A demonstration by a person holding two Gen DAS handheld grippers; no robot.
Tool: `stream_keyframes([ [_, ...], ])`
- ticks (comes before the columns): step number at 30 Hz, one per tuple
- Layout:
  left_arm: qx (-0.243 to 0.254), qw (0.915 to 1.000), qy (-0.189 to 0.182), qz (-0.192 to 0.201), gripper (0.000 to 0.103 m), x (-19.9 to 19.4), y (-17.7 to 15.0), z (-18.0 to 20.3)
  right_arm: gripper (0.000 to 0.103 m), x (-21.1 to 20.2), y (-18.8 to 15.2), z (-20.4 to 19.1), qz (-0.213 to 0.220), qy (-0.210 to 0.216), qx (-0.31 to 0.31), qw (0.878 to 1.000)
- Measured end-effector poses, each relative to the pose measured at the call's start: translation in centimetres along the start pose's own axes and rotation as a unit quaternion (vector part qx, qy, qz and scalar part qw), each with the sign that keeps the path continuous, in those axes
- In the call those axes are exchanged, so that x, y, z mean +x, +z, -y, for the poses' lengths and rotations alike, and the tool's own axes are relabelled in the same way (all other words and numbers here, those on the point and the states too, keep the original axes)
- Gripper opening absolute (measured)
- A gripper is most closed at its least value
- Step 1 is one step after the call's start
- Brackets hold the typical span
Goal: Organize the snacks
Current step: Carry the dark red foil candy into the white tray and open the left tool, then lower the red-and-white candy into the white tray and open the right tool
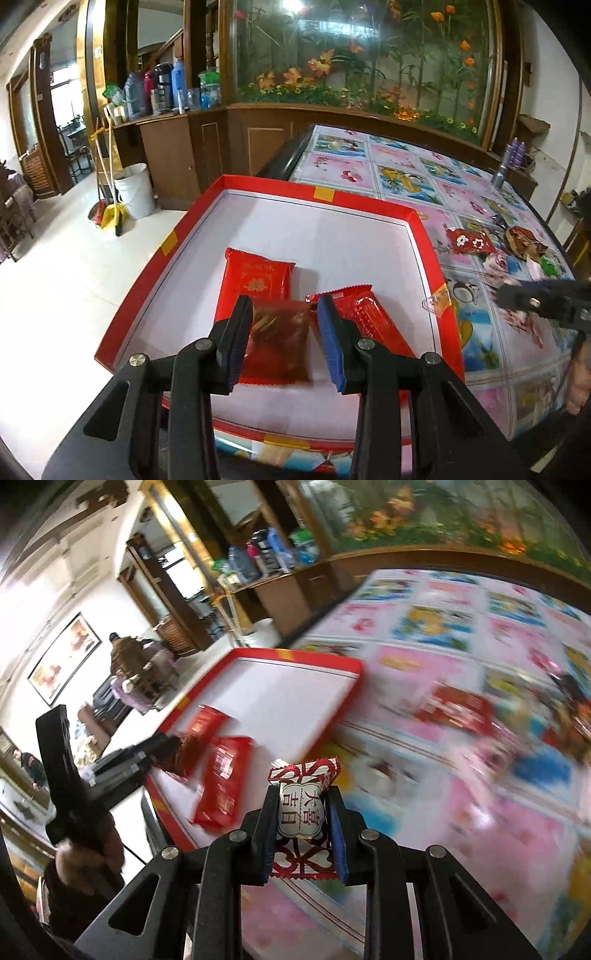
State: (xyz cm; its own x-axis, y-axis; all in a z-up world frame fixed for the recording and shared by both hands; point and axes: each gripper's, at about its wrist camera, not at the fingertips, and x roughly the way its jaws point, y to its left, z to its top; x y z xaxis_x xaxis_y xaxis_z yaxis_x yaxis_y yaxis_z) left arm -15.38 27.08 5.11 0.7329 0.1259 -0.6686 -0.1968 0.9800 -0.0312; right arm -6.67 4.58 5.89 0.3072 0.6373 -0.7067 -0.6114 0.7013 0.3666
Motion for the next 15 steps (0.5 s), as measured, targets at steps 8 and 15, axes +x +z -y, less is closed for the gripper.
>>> stream_keyframes([
  [8,-0.003,0.9999,-0.011,-0.001,0.035,-0.3,-0.7,-1.7,0.025,7.5,2.8,-3.9,-0.031,0.028,0.005,0.999],
  [15,-0.001,0.9996,0.029,0.004,0.064,-1.2,-1.4,-3.1,0.033,10.6,4.6,-5.4,-0.042,0.054,0.014,0.998],
])
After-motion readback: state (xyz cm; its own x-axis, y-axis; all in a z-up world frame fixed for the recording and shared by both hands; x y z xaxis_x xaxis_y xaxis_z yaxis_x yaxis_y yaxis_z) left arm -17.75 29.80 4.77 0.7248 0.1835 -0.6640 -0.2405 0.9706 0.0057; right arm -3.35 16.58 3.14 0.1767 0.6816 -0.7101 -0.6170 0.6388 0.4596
